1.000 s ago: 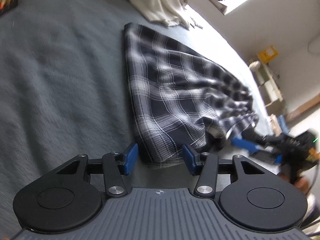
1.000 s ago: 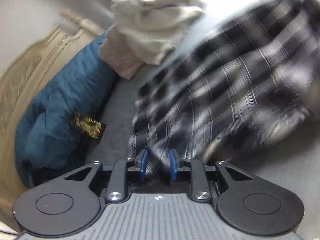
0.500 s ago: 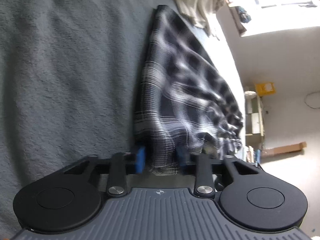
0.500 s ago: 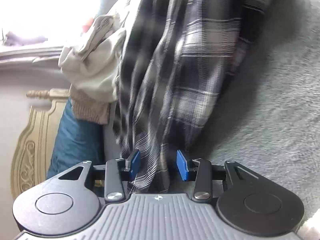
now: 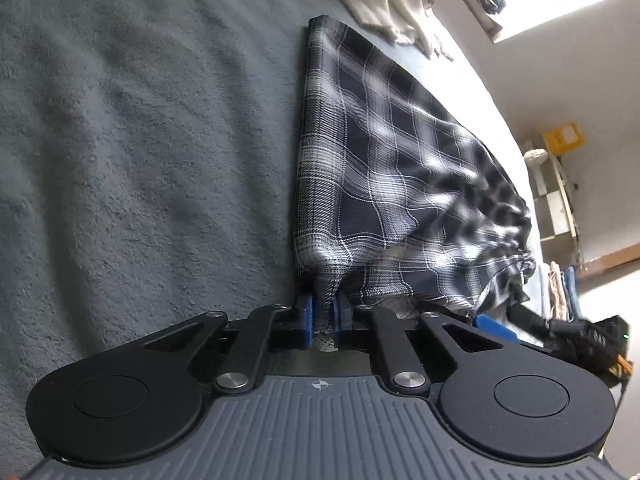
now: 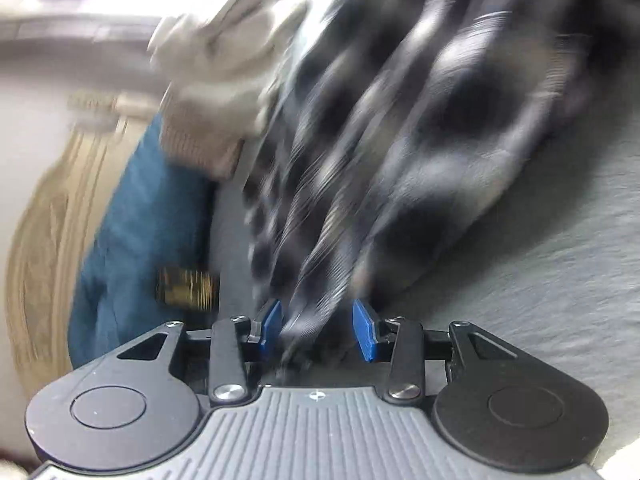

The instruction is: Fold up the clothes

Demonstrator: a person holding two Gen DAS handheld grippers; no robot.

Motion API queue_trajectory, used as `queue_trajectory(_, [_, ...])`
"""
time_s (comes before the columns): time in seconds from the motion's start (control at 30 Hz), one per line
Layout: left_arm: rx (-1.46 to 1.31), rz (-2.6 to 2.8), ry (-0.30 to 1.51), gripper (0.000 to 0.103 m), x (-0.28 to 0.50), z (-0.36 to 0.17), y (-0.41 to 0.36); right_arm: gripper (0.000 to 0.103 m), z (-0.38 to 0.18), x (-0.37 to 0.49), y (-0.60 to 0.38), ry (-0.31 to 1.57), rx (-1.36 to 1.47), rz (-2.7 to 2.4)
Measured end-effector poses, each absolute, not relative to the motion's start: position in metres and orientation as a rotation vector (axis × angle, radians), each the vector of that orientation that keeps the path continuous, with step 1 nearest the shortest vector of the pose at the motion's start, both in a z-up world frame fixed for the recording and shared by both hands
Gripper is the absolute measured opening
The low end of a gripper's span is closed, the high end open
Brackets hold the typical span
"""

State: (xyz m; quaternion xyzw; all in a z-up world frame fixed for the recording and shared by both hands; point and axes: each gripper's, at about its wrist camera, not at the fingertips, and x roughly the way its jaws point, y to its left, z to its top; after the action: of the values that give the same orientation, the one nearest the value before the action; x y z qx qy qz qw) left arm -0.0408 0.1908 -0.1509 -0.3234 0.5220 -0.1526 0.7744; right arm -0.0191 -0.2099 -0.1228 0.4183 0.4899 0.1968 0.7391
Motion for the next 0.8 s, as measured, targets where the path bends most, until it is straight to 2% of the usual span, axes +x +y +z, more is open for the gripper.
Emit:
queue_trajectory(0.1, [-0.687, -0.340, 1.119, 0.012, -0.043, -0.152, 0.192, 0.043, -0.113, -0.015, -0.197, 1.096, 0.822, 0.484])
queue_trajectory(0.3, [-0.639, -0.352, 1.100, 0.012, -0.044, -0.151, 0.188, 0.042, -0.118, -0.004, -0.190, 1.182, 0.917, 0.436])
queue_trajectory(0.4, [-0.631, -0.364, 1.092, 0.013, -0.045, -0.151, 0.189, 0.035, -0.132, -0.004, -0.189, 1.241, 0.986, 0.404])
queue_trajectory(0.5, [-0.629, -0.373, 1.087, 0.013, -0.045, -0.152, 0.189, 0.011, -0.138, -0.008, -0.190, 1.219, 1.017, 0.385])
queue_trajectory(0.53, [-0.629, -0.376, 1.085, 0.013, -0.045, -0.153, 0.189, 0.007, -0.138, -0.010, -0.193, 1.205, 1.041, 0.384])
queue_trajectory(0.8, [-0.623, -0.389, 1.082, 0.013, -0.045, -0.153, 0.190, 0.000, -0.138, -0.011, -0.202, 1.066, 1.254, 0.465])
